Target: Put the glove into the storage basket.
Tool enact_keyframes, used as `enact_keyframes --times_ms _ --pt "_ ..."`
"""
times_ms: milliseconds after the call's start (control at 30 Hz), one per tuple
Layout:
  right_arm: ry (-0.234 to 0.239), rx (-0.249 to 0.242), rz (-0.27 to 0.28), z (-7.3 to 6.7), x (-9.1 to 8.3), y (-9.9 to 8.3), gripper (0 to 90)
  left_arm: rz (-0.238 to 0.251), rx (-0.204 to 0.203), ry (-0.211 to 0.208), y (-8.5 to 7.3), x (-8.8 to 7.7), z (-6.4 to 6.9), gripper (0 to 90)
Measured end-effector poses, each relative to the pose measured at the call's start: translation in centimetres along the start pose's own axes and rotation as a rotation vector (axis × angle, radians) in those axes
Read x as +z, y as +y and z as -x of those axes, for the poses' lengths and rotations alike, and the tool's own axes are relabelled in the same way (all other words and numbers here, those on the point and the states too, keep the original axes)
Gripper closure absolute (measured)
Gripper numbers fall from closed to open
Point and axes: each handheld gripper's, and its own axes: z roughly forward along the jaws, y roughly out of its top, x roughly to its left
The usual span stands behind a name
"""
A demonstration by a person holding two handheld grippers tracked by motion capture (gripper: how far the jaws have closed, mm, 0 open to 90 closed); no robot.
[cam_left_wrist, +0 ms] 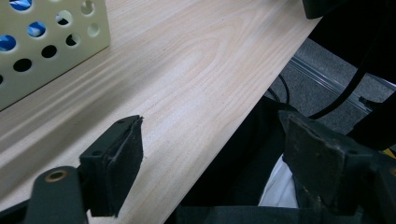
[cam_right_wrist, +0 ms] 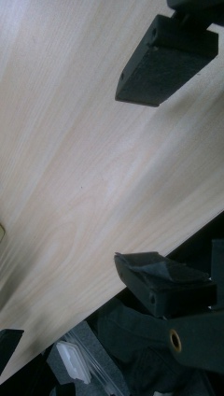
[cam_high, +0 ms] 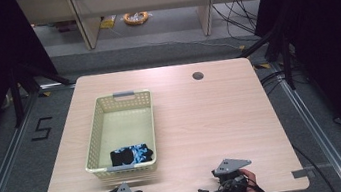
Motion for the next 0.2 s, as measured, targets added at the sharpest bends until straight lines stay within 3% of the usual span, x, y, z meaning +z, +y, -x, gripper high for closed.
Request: enact_keyframes --times_ms 33,133,200 --pt "-0.002 -0.010 0.001 0.06 0.05 -0.02 18.6 0.011 -0.022 -0.006 -0.03 0.07 0.12 19.0" --pt "0.002 0.020 -0.007 -0.19 0.08 -0.05 18.6 0.015 -0.034 0.001 -0.04 0.11 -0.02 16.1" --pt "0.024 -0.010 -0.007 0.17 0.20 0.01 18.5 0.009 -0.033 0.000 -0.06 0.04 -0.11 16.0"
